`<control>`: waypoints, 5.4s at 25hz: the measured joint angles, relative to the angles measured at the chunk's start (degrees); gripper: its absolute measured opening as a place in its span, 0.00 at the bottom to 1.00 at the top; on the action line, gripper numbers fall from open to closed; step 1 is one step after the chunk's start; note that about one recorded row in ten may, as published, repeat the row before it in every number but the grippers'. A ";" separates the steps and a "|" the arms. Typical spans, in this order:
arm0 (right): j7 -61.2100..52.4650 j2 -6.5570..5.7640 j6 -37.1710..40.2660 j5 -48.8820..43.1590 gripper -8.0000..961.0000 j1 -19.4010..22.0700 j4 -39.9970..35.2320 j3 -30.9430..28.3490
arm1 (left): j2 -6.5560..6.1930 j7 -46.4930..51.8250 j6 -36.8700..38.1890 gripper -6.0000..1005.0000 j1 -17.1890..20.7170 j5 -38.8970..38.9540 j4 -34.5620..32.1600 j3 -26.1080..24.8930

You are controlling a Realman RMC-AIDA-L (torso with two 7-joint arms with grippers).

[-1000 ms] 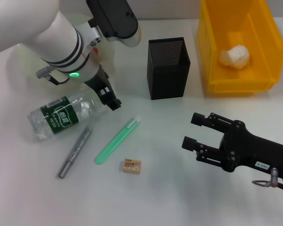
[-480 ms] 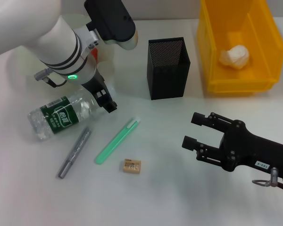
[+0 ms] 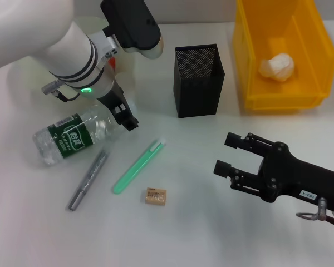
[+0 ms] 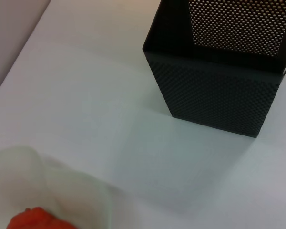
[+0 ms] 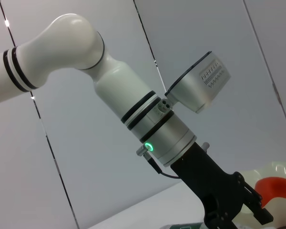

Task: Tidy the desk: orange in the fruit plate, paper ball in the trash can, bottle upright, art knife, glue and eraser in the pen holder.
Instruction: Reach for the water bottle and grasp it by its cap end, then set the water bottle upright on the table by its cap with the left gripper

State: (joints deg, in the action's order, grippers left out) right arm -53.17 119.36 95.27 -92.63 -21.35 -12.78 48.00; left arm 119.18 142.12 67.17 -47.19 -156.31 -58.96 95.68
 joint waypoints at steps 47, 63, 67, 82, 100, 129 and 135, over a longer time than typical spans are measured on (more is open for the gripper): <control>0.00 0.09 0.01 0.17 0.77 -0.01 0.91 0.25 | 0.00 1.30 2.28 0.19 2.56 -0.94 -8.50 4.12; 0.00 0.05 0.01 0.19 0.77 -0.20 1.73 0.35 | 0.00 2.93 1.99 0.55 1.47 -1.91 -7.09 5.78; 0.00 0.07 0.15 0.17 0.77 -0.36 1.71 0.35 | 0.00 2.93 1.45 0.61 0.93 -2.73 -4.04 5.90; 0.00 0.17 0.00 0.14 0.77 -0.40 1.70 0.34 | 0.00 2.99 -1.61 0.61 0.47 -2.87 -1.38 7.57; 0.00 0.08 0.01 0.22 0.77 -0.25 1.70 0.31 | 0.00 4.25 -3.12 0.51 0.14 -2.87 -0.19 8.65; -0.40 0.00 1.21 0.15 0.77 -0.86 1.70 0.35 | -0.25 4.82 -0.61 0.43 15.42 -2.83 -28.62 8.20; -0.44 0.00 1.51 0.31 0.77 -0.94 1.70 0.35 | -0.28 4.59 -3.44 0.43 18.06 -2.59 -32.24 8.11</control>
State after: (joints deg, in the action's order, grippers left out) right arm -53.62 119.35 96.78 -92.32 -22.29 -11.07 48.34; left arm 118.91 146.71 63.73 -29.12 -158.91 -91.20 103.79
